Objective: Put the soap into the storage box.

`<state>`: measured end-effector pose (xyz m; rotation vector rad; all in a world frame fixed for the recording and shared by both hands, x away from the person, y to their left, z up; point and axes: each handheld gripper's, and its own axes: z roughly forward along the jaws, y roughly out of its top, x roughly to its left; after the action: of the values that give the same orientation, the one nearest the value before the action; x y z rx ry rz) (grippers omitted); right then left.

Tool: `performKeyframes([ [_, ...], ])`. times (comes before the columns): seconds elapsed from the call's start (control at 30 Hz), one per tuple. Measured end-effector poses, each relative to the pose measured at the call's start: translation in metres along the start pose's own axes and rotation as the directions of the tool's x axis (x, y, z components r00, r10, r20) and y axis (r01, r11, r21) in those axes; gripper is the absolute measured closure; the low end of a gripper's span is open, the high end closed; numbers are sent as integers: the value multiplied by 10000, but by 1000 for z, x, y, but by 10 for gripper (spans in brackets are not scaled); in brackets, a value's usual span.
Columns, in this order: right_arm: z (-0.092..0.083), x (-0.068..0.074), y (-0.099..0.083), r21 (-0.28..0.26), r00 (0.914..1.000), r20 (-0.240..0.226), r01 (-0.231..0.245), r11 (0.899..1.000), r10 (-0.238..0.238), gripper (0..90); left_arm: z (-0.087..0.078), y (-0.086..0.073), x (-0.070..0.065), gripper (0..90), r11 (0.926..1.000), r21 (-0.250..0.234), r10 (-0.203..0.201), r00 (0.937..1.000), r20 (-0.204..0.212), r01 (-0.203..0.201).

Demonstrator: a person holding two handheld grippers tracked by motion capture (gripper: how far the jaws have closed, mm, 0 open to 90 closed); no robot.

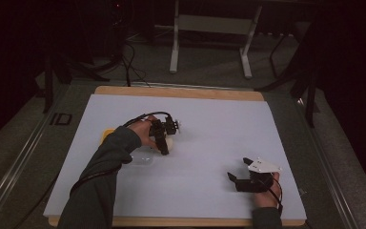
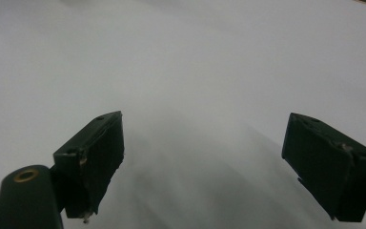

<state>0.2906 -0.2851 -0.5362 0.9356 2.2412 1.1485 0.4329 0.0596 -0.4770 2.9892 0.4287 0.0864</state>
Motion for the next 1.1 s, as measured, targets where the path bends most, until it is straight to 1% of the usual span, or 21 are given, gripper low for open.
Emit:
performKeyframes([
  [0.2,0,0,0,-3,10000,14,-1,10000,1,139,-8,-5,-3,246,10000,-11,61,10000,-54,-61],
  [0.33,0,0,0,-11,10000,19,-8,10000,8,140,-13,-7,-3,246,9999,-120,-27,10000,-79,26],
  [0.4,0,0,0,-12,10000,14,-7,10000,7,140,-15,-8,-3,246,9999,-129,-6,10000,-85,4],
  [0.73,0,0,0,-4,10000,23,0,10000,0,139,-22,-16,-2,246,10000,-45,-66,9999,-126,66],
  [0.83,0,0,0,-2,10000,25,2,10000,-2,140,-25,-20,-1,246,9998,-99,-156,9998,-128,155],
  [0.9,0,0,0,-2,10000,28,0,10000,0,140,-26,-21,-1,246,9998,-110,-142,9998,-116,141],
  [0.93,0,0,0,-4,10000,28,0,10000,0,140,-28,-23,-2,246,9996,-229,-150,9999,-81,148],
  [1.0,0,0,0,-5,10000,29,1,10000,-1,140,-31,-24,-2,246,9996,-262,-96,9999,-85,94],
  [1.1,0,0,0,-2,10000,29,6,10000,-6,140,-33,-25,-3,246,9994,-322,-137,9999,-103,134],
])
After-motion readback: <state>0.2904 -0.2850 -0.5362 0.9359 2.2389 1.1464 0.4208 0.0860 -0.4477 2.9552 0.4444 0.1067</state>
